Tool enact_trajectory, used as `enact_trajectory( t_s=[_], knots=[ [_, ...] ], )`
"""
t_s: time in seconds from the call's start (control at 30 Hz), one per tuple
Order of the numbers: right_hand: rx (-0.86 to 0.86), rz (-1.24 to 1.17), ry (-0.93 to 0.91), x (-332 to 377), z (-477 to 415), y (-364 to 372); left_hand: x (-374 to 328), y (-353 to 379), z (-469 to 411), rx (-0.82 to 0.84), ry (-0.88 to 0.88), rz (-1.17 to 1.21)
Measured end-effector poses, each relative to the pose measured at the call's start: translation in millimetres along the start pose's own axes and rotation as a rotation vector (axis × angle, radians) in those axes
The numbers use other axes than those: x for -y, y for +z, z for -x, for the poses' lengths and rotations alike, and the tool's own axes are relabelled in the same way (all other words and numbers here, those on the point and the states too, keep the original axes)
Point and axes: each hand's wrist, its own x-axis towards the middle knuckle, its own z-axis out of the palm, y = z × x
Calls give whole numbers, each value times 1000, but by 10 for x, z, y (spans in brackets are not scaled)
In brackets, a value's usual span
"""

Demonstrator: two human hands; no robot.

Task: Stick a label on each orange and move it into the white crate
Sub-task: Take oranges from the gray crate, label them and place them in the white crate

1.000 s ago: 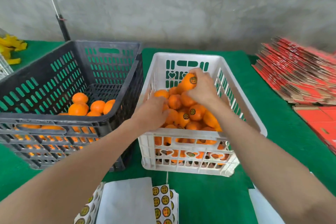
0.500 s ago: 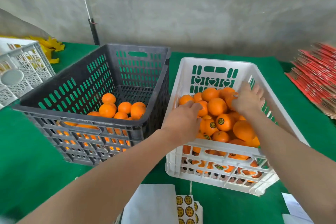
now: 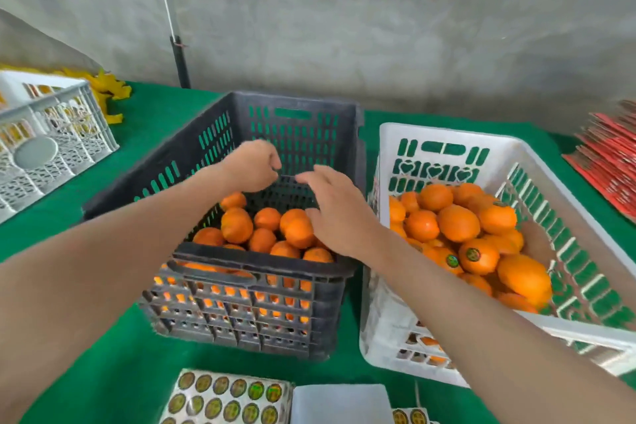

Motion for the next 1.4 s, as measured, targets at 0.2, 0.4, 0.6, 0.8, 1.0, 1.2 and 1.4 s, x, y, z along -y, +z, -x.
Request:
enact_trajectory(
  t_s=[0.2, 0.4, 0.6, 0.8, 1.0, 1.2, 1.4],
  knots=[
    [81, 8, 28, -33, -36, 64, -20, 668, -367, 631, 31, -164],
    [31, -121, 136, -64, -66, 73, -266, 1177, -469, 783, -11, -100],
    [-113, -248, 207, -119, -31, 33, -83, 559, -484, 645, 150, 350],
    [-211, -393, 203, -111, 32, -3, 34, -64, 116, 498, 229, 888],
    [-220, -619, 33, 82, 386, -179, -165, -293, 795, 400, 241, 1106],
    [-227, -670, -4, 254, 951, -316, -558, -209, 1334, 269, 225, 1168],
    [54, -1339, 273, 86, 1371, -429, -1010, 221, 1746, -271, 511, 623]
  ],
)
